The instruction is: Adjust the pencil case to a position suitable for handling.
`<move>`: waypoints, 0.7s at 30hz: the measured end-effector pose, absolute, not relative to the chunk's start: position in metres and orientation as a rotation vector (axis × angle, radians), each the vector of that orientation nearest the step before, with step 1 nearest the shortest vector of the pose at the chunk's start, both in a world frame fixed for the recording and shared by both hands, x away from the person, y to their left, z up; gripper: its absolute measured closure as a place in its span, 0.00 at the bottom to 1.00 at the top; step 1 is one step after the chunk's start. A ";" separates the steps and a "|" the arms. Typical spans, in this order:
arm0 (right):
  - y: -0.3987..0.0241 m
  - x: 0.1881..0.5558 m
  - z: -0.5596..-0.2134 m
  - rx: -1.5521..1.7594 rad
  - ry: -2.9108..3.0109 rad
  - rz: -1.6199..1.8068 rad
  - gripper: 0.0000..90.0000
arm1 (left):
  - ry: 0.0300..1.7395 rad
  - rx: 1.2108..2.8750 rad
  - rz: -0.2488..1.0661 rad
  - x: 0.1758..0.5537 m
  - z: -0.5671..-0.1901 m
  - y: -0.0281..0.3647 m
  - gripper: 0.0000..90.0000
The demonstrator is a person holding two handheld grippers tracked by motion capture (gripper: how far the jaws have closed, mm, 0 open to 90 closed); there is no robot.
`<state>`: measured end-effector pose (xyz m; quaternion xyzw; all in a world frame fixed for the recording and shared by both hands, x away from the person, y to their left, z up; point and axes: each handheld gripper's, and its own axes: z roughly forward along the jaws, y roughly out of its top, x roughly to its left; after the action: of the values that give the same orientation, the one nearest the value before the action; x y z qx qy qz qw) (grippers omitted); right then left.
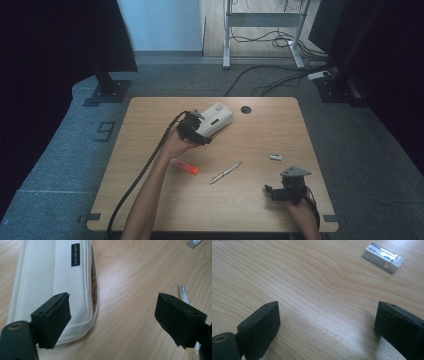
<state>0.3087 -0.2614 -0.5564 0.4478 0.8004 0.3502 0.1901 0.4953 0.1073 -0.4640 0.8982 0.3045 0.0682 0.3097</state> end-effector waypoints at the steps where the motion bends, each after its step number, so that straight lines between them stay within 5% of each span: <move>1: -0.261 0.309 -0.556 1.259 2.250 0.984 0.07 | 0.808 2.381 0.187 0.498 -0.464 0.105 0.16; 11: -0.261 0.309 -0.557 1.259 2.249 0.986 0.07 | 0.834 2.358 0.161 0.519 -0.476 0.098 0.38; 21: -0.261 0.309 -0.557 1.255 2.250 0.987 0.07 | 0.891 2.384 0.199 0.532 -0.498 0.102 0.40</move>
<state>0.3085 -0.2612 -0.5565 0.4467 0.8007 0.3512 0.1900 0.5317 0.1016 -0.4975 0.8936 0.3340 0.0747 0.2903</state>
